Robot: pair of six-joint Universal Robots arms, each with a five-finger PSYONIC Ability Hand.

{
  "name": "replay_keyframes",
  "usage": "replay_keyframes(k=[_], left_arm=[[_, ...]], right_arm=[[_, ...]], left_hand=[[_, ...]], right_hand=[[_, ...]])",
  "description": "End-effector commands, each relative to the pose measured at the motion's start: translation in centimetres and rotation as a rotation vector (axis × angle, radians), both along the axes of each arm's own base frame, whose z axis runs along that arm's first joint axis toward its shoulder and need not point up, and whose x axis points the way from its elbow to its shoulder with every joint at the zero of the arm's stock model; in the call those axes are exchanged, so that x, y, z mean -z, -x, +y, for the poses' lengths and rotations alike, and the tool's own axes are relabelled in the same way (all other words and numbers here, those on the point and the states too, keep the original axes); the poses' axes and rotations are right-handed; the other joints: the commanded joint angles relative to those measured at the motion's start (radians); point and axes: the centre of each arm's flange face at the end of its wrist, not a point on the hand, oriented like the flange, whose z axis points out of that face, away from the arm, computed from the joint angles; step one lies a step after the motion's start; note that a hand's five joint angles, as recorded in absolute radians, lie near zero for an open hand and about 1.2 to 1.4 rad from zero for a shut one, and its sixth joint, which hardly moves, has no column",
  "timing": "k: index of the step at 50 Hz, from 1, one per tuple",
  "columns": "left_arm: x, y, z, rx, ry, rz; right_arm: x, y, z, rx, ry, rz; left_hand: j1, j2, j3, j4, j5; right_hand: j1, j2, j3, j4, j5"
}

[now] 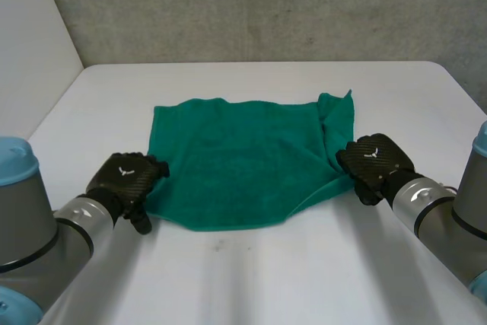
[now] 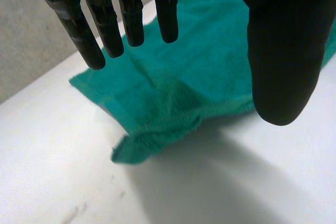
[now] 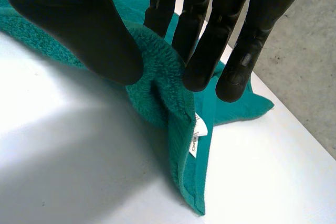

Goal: Fold the towel.

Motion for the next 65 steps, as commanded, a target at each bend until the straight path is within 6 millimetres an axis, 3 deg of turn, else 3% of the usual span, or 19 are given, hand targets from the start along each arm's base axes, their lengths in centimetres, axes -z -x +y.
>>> replay_keyframes(k=[1, 6, 12, 14, 15, 16, 26, 28, 32, 34, 38, 44, 48, 58, 59, 65], left_arm=[[2.2, -0.6, -0.5, -0.076, -0.043, -0.053], [2.5, -1.0, -0.5, -0.114, -0.046, -0.072], [2.4, -0.9, -1.2, -0.120, 0.020, -0.048], [2.3, -1.0, -2.2, -0.135, 0.070, -0.022], [2.3, -1.0, -2.2, -0.135, 0.070, -0.022], [2.4, -1.0, -2.4, -0.135, 0.080, -0.018], [2.0, -0.7, -2.4, -0.120, 0.113, -0.014], [1.6, -0.7, -2.3, -0.119, 0.127, -0.011], [0.6, -1.0, -2.5, -0.133, 0.156, -0.002], [0.4, -1.2, -2.5, -0.139, 0.162, -0.001], [0.3, -1.4, -2.6, -0.147, 0.167, 0.000], [0.5, -1.8, -2.9, -0.158, 0.157, -0.002], [0.6, -1.8, -2.9, -0.159, 0.154, -0.006], [-1.1, -2.3, -3.6, -0.182, 0.204, 0.012], [-1.5, -2.3, -3.7, -0.182, 0.215, 0.017], [-2.1, -2.1, -3.7, -0.181, 0.234, 0.027]], right_arm=[[0.2, 0.2, -0.1, 0.009, -0.007, 0.002], [0.2, 0.4, -0.3, 0.015, -0.004, 0.003], [0.2, 0.4, -0.3, 0.017, -0.001, 0.005], [0.2, 0.4, -0.3, 0.019, -0.005, 0.005], [0.2, 0.4, -0.3, 0.019, -0.005, 0.005], [0.3, 0.3, -0.3, 0.017, -0.006, 0.006], [0.2, 0.4, 0.1, 0.022, -0.068, -0.006], [-0.1, 0.4, 0.2, 0.038, -0.126, -0.044], [-0.7, 0.6, -0.4, 0.070, -0.153, -0.091], [-1.5, 2.1, -2.1, 0.147, -0.170, -0.164], [-2.1, 3.8, -3.6, 0.164, -0.210, -0.235], [-2.3, 4.1, -3.8, 0.132, -0.241, -0.253], [-2.5, 5.4, -4.7, 0.151, -0.223, -0.220], [1.6, 6.6, -6.3, 0.165, -0.294, -0.131], [2.8, 6.5, -6.6, 0.177, -0.341, -0.156], [3.5, 6.4, -6.7, 0.216, -0.415, -0.254]], left_hand=[[0.014, 0.028, 0.026, 0.033, 0.038], [0.084, 0.098, 0.096, 0.103, 0.108], [0.418, 0.432, 0.430, 0.438, 0.442], [0.848, 0.862, 0.860, 0.867, 0.872], [0.850, 0.865, 0.862, 0.870, 0.874], [1.004, 1.019, 1.016, 1.024, 1.029], [1.011, 1.026, 1.023, 1.031, 1.036], [1.011, 1.026, 1.023, 1.031, 1.036], [1.011, 1.026, 1.023, 1.031, 1.036], [1.011, 1.026, 1.023, 1.031, 1.036], [1.011, 1.026, 1.023, 1.031, 1.036], [1.011, 1.026, 1.023, 1.031, 1.036], [1.011, 1.026, 1.023, 1.031, 1.036], [1.011, 1.026, 1.023, 1.031, 1.036], [1.011, 1.026, 1.023, 1.031, 1.036], [1.011, 1.026, 1.023, 1.031, 1.036]], right_hand=[[0.422, 0.227, 0.213, 0.208, 0.230], [0.422, 0.227, 0.213, 0.208, 0.230], [0.422, 0.227, 0.213, 0.208, 0.230], [0.422, 0.227, 0.213, 0.208, 0.230], [0.422, 0.227, 0.213, 0.208, 0.230], [0.422, 0.227, 0.213, 0.208, 0.230], [0.422, 0.227, 0.213, 0.208, 0.230], [-0.121, -0.316, -0.330, -0.335, -0.312], [-0.259, -0.453, -0.467, -0.472, -0.450], [-0.396, -0.591, -0.605, -0.610, -0.588], [-0.399, -0.594, -0.608, -0.613, -0.591], [-0.405, -0.600, -0.614, -0.619, -0.597], [-0.402, -0.597, -0.611, -0.616, -0.594], [-0.367, -0.562, -0.576, -0.581, -0.559], [-0.370, -0.565, -0.579, -0.584, -0.562], [-0.373, -0.568, -0.582, -0.587, -0.565]])
